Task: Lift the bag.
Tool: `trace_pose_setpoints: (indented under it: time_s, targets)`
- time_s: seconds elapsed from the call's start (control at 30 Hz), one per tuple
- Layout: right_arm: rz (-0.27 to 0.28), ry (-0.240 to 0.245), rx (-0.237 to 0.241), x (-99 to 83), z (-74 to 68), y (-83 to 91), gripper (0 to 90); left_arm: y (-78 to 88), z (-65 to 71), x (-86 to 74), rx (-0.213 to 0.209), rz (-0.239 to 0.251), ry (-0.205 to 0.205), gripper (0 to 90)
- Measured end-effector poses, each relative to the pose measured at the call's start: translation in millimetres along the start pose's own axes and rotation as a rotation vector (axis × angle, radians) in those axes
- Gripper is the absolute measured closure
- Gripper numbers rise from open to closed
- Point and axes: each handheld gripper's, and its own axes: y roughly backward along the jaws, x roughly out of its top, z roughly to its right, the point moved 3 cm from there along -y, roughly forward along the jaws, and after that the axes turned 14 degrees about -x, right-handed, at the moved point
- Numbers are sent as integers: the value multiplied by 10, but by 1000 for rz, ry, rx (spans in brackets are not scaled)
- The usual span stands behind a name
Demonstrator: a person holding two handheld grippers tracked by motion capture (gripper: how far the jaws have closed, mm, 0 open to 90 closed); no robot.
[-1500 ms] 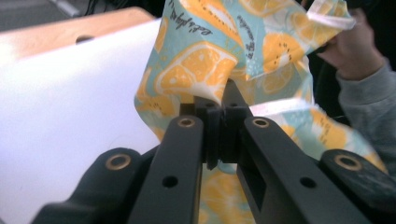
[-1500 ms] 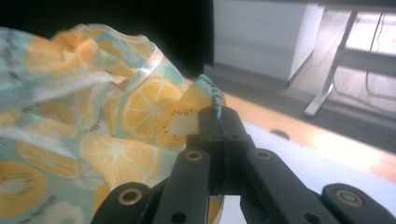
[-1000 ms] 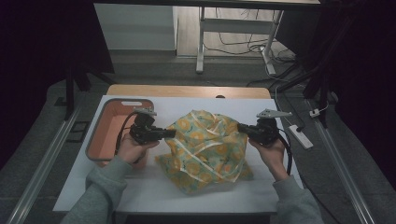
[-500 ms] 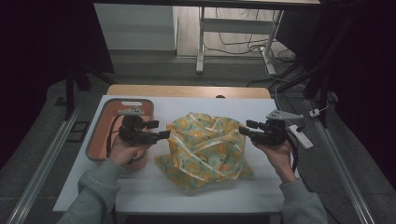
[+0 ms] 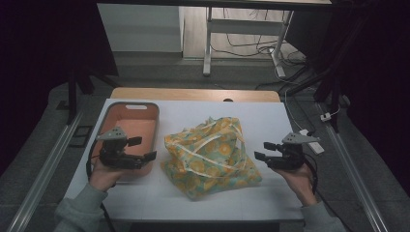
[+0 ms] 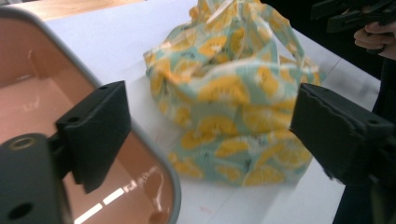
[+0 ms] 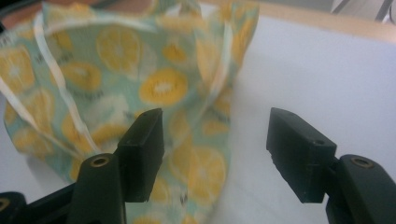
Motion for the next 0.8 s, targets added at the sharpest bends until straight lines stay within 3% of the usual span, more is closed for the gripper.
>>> trace_pose_setpoints:
  time_s: [0.07,0.27,0.37,0.47,0.8]
  targets:
    - [-18,-3,-9,-92,21,-22,364,22,-8,-55,-10,-5,7,93]
    - [-50,5,-21,-255,46,-48,362,0,-27,-297,39,-73,24,98]
    - [-44,27,-27,-266,29,-47,362,-50,-51,-361,44,-90,38,107]
    - [-24,45,-20,-253,-6,-30,362,-93,-77,-386,56,-110,47,114]
    - [-12,62,-14,-250,-36,-24,362,-94,-88,-378,57,-103,52,122]
